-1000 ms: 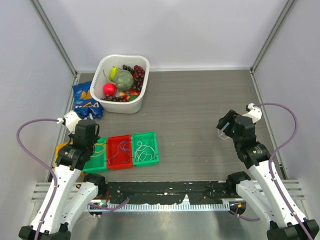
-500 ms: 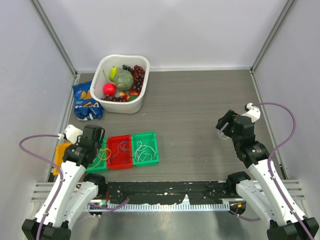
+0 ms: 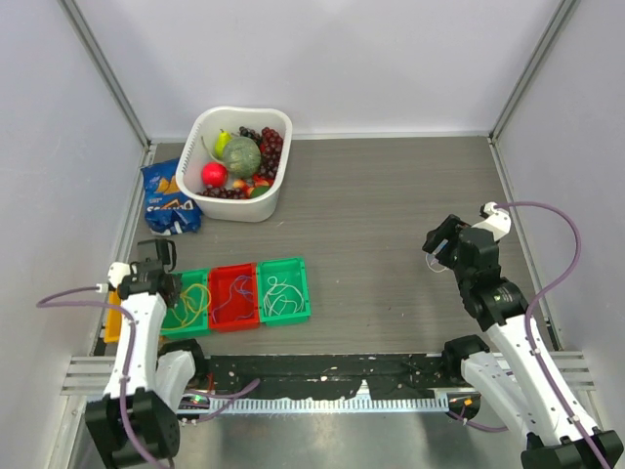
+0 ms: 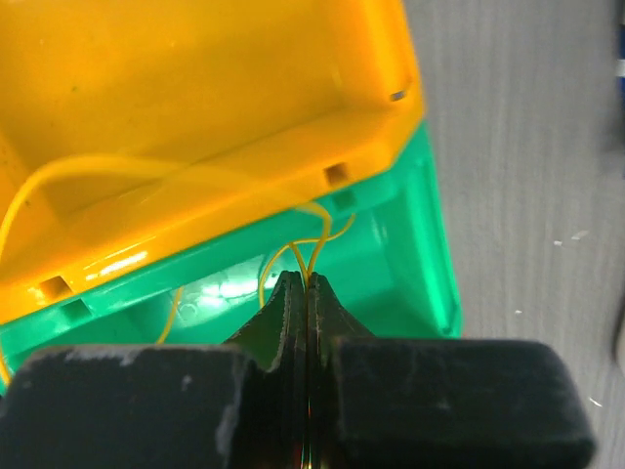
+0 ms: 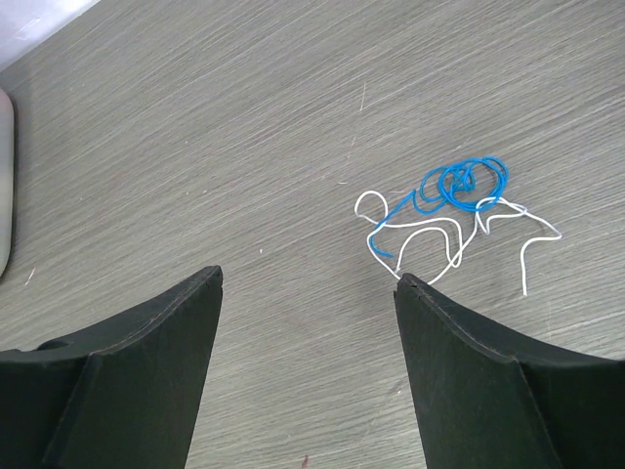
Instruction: Untangle the cables
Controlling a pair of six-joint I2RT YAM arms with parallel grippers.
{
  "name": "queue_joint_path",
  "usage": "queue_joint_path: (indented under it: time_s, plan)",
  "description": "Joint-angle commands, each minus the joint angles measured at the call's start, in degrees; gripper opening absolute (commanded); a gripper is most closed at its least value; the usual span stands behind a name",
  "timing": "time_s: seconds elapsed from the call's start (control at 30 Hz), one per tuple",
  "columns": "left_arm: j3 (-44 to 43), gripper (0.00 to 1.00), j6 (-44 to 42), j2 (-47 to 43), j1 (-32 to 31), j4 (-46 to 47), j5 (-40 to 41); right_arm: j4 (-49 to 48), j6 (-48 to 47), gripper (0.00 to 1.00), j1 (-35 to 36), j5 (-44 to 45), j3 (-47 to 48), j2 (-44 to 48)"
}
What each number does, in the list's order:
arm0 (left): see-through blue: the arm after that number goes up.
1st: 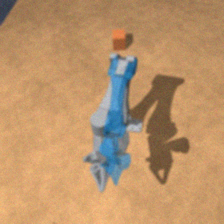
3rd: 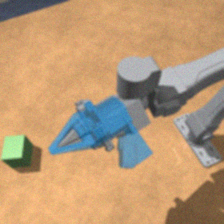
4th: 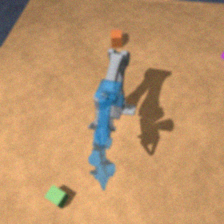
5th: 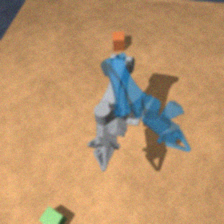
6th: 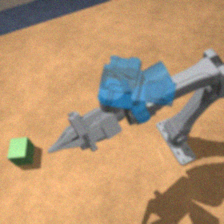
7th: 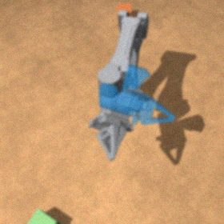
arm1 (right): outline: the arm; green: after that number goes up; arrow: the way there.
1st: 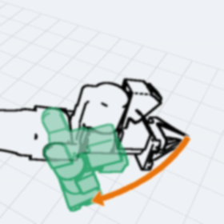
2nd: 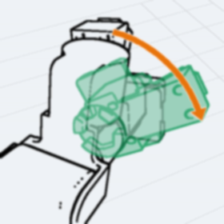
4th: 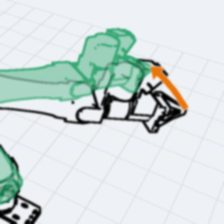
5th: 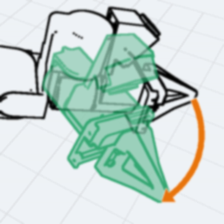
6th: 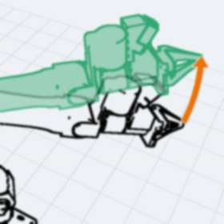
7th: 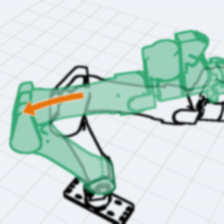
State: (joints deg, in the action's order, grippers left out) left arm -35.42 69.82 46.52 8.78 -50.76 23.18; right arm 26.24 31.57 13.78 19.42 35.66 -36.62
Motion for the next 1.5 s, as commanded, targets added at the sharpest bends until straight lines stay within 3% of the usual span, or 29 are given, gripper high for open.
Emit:
queue_joint_path:
  time_s: [0.0, 0.23, 0.4, 0.7, 0.87, 0.9, 0.93, 0.97, 1.2, 1.27, 1.37, 1.47]
  plan:
    - [0.18, 0.00, -1.09, 5.58, 4.84, 1.64, -8.06, -1.10, -0.55, 0.76, 0.11, 0.80, 1.08, 0.68]
    - [2.37, 0.01, -0.48, 6.30, 5.20, 3.74, -10.52, -1.80, -0.02, 0.76, 0.11, 0.27, 0.46, -0.11]
    - [3.34, 0.13, -1.18, 6.21, 5.20, 4.71, -11.75, -2.16, 0.24, 0.76, 0.11, -0.26, 0.55, -0.56]
    - [-2.19, 0.67, -5.04, -0.63, 5.11, 2.43, -7.45, -2.51, 0.16, 0.76, 0.19, -0.70, 0.90, -1.26]
    - [-4.83, 0.79, -8.73, -1.70, 5.11, 3.82, -10.60, -2.86, 0.59, 0.76, 0.11, -1.75, 1.78, -2.58]
    - [-5.10, 0.83, -9.96, -1.61, 5.11, 4.96, -11.83, -2.95, 0.51, 0.76, 0.11, -2.01, 1.69, -2.66]
    - [-5.10, 0.94, -11.36, -1.70, 4.85, 6.80, -14.63, -3.21, 0.77, 0.76, 0.11, -2.37, 1.61, -2.67]
    - [-5.45, 0.97, -13.29, -1.52, 4.59, 8.12, -16.65, -3.30, 0.86, 0.76, 0.11, -2.46, 1.35, -2.84]
    - [-11.24, 0.99, -17.69, -5.91, -0.33, 7.15, -14.55, -4.62, 0.77, 0.77, 0.02, -7.36, 0.90, -7.49]
    - [-12.21, 0.96, -21.20, -6.18, -1.21, 10.32, -20.07, -4.44, 0.24, 0.77, 0.11, -8.08, 1.69, -11.88]
    - [-11.17, 0.91, -22.80, -6.18, -3.23, 18.22, -34.55, -3.04, 2.87, 0.77, 0.02, -3.70, 3.63, -18.99]
    - [-9.85, 0.91, -21.75, -5.92, -10.67, 27.97, -44.87, -3.21, 4.81, 0.77, -0.59, 1.91, 5.81, -22.96]
